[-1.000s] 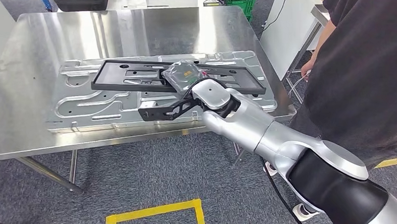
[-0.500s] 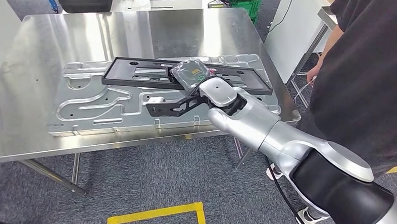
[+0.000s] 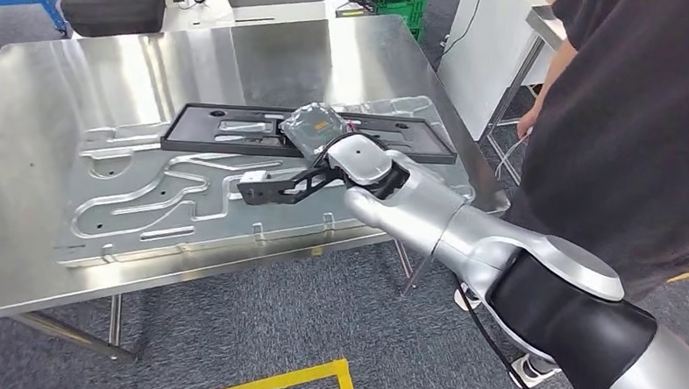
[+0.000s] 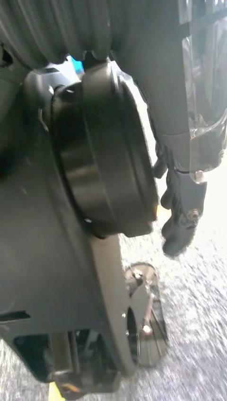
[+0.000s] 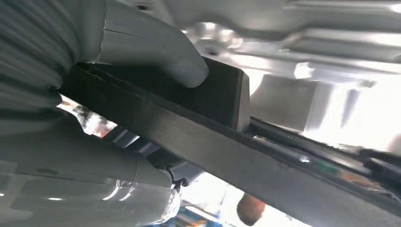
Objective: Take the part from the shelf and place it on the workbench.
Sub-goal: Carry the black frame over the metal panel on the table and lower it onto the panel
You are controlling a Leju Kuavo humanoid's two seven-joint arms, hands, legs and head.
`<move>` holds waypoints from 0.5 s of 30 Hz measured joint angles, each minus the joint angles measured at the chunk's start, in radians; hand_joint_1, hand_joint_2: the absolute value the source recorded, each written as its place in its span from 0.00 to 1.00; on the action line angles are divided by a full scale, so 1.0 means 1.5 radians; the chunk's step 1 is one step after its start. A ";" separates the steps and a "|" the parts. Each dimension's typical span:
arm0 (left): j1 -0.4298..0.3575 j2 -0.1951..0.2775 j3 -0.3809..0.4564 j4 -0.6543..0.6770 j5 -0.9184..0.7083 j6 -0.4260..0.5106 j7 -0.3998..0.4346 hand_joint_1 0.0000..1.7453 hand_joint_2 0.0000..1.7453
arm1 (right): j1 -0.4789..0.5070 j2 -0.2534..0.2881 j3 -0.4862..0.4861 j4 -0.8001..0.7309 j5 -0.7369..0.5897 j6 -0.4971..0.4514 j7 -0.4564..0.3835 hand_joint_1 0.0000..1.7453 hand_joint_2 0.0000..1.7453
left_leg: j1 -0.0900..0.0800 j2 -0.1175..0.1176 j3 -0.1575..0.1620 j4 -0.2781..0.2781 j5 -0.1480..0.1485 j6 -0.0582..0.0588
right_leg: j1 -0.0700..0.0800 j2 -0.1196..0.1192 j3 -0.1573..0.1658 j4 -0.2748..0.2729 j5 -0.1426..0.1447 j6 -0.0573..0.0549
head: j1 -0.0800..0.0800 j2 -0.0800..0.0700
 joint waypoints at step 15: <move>0.001 -0.004 -0.004 0.000 0.001 0.000 0.000 0.00 1.00 | 0.010 0.009 0.001 -0.006 0.009 -0.008 -0.006 1.00 1.00 | -0.005 -0.005 0.010 -0.009 -0.014 0.028 | 0.009 0.001 -0.017 0.034 0.023 -0.090 | 0.036 0.000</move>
